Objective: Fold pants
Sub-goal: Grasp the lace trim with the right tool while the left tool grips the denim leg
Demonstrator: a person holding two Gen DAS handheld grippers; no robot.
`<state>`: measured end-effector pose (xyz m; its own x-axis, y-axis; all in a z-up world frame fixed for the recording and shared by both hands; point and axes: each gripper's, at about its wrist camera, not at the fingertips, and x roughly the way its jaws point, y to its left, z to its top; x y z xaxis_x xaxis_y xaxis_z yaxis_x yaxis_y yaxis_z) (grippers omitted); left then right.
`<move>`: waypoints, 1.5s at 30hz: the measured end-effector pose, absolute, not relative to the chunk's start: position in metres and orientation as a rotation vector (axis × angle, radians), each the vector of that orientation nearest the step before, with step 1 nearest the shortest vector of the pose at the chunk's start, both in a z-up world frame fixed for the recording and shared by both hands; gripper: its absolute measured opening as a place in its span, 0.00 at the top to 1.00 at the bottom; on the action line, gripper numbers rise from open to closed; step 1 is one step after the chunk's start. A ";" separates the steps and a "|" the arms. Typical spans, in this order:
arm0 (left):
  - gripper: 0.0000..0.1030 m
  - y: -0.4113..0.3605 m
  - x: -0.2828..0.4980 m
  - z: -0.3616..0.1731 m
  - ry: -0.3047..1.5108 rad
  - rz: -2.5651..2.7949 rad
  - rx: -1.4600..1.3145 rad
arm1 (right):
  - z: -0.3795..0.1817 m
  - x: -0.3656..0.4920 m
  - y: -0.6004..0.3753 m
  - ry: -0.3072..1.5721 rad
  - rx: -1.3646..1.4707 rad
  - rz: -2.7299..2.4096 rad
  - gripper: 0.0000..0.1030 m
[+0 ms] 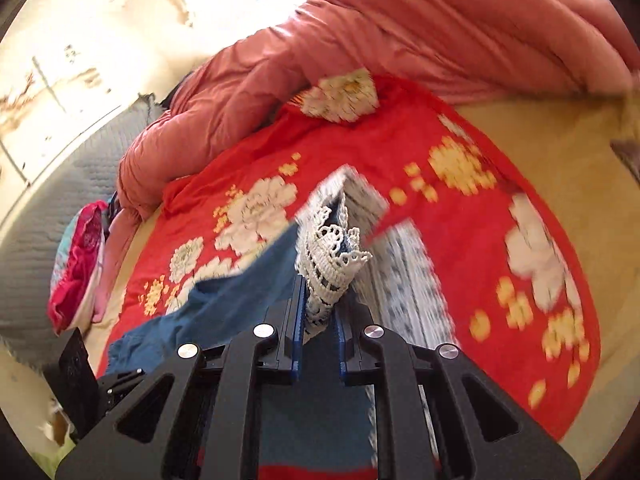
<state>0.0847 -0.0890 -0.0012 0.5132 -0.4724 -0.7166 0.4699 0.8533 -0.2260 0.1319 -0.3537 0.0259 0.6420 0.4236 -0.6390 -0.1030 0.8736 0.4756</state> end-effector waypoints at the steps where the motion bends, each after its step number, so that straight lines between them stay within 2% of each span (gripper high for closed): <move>1: 0.96 -0.093 0.081 -0.002 0.855 -0.576 0.018 | 0.021 0.127 -0.359 0.838 0.441 0.304 0.89; 7: 0.96 -0.110 0.075 -0.010 0.852 -0.594 0.063 | -0.005 0.108 -0.371 0.924 0.474 0.282 0.86; 8: 0.96 -0.111 0.075 -0.012 0.852 -0.594 0.066 | -0.007 0.107 -0.371 0.934 0.468 0.287 0.82; 10: 0.96 -0.113 0.076 -0.015 0.858 -0.600 0.069 | -0.008 0.105 -0.373 0.939 0.467 0.272 0.61; 11: 0.96 -0.114 0.076 -0.017 0.865 -0.599 0.073 | -0.008 0.104 -0.376 0.933 0.476 0.262 0.60; 13: 0.96 -0.115 0.076 -0.017 0.871 -0.602 0.072 | -0.007 0.103 -0.381 0.923 0.482 0.254 0.63; 14: 0.96 -0.114 0.076 -0.017 0.872 -0.605 0.070 | -0.007 0.102 -0.382 0.921 0.468 0.253 0.68; 15: 0.97 -0.114 0.077 -0.016 0.872 -0.606 0.068 | -0.007 0.103 -0.381 0.921 0.454 0.258 0.85; 16: 0.98 -0.113 0.077 -0.014 0.871 -0.611 0.064 | -0.006 0.101 -0.381 0.920 0.443 0.266 0.90; 22: 1.00 -0.104 0.065 0.003 0.856 -0.643 0.059 | 0.005 0.090 -0.388 0.891 0.407 0.282 0.90; 26: 1.00 -0.104 0.052 0.009 0.851 -0.666 0.092 | -0.002 0.084 -0.394 0.941 0.378 0.275 0.90; 37: 1.00 -0.120 0.047 -0.019 0.966 -0.681 0.183 | -0.027 0.081 -0.397 1.027 0.341 0.259 0.89; 45: 1.00 -0.121 0.045 -0.018 0.975 -0.699 0.206 | -0.029 0.081 -0.395 1.044 0.314 0.245 0.89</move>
<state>0.0454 -0.1206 -0.0182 0.3647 -0.4501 -0.8151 0.6271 0.7658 -0.1423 0.0805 -0.3951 -0.0288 0.4825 0.3442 -0.8055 -0.0492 0.9288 0.3674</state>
